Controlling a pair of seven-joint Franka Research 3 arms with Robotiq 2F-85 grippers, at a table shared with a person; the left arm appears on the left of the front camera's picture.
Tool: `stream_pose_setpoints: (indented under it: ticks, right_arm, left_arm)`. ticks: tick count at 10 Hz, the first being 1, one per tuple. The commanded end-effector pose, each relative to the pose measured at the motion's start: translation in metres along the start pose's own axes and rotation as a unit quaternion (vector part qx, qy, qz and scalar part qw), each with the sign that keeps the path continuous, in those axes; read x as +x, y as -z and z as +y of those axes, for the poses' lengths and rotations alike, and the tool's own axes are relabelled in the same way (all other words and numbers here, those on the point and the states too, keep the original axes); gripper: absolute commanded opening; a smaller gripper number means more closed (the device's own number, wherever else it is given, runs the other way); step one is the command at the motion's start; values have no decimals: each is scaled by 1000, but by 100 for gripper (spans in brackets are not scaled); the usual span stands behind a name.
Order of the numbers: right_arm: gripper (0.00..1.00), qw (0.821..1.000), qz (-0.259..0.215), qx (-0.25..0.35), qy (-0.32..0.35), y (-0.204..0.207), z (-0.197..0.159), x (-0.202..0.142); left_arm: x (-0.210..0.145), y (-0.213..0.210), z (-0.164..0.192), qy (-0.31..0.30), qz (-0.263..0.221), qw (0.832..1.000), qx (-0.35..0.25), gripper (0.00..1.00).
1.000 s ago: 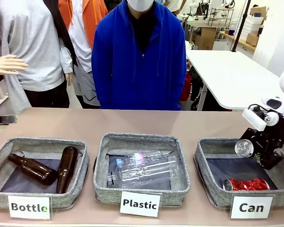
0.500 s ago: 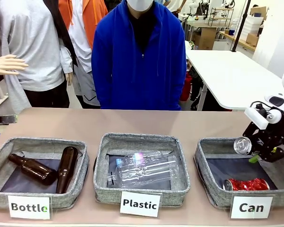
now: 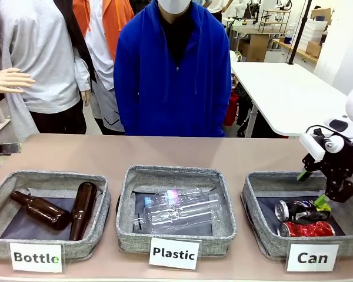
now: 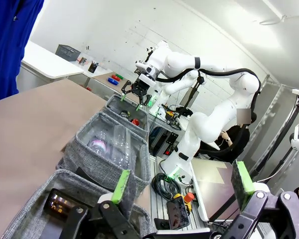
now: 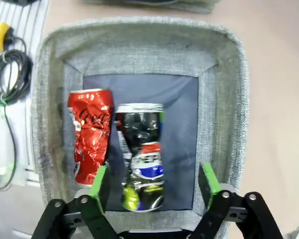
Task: Sort the can waste into the basket.
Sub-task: Pick up the can waste from the table and place it in the right Fabric basket.
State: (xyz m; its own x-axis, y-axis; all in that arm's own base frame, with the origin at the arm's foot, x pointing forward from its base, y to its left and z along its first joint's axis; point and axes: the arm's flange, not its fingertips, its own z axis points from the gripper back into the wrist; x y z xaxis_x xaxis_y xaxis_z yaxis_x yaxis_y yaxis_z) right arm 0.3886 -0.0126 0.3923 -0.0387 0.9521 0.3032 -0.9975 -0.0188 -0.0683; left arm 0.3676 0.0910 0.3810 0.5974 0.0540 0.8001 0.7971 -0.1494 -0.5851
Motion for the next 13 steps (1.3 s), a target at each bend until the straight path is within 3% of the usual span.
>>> stream_pose_setpoints:
  ticks: [1,2,3,4,5,6,7,8,9,11,12,13]
  right_arm:
    - [100,998,-10,-23,57,-2,0,12]
    - [100,990,-54,-50,125,-7,-6,18]
    - [100,952,-108,-108,265,-15,-15,29]
    - [100,879,-182,-62,436,-34,-28,37]
    - [100,809,-273,1,520,-52,-34,38]
    - [100,724,-390,66,565,-66,-41,25]
    - [100,659,-435,87,607,-71,-48,9]
    - [100,606,-469,105,634,-68,-55,-7]
    - [100,571,-475,123,658,-61,-59,-18]
    - [100,555,-482,141,663,-51,-63,-25]
    - [100,769,-309,137,543,-59,-52,-28]
    - [100,769,-309,137,543,-59,-52,-28]
  left_arm:
    - [1,2,-3,-2,1,1000,4,100]
    - [1,2,-3,-2,1,1000,4,100]
    - [1,2,-3,-2,1,1000,4,100]
    - [1,2,-3,-2,1,1000,4,100]
    - [1,2,-3,-2,1,1000,4,100]
    - [1,2,-3,-2,1,1000,4,100]
    - [1,2,-3,-2,1,1000,4,100]
    - [1,2,-3,-2,1,1000,4,100]
    - [1,2,-3,-2,1,1000,4,100]
    - [1,2,-3,-2,1,1000,4,100]
    - [1,2,-3,-2,1,1000,4,100]
    - [1,2,-3,-2,1,1000,4,100]
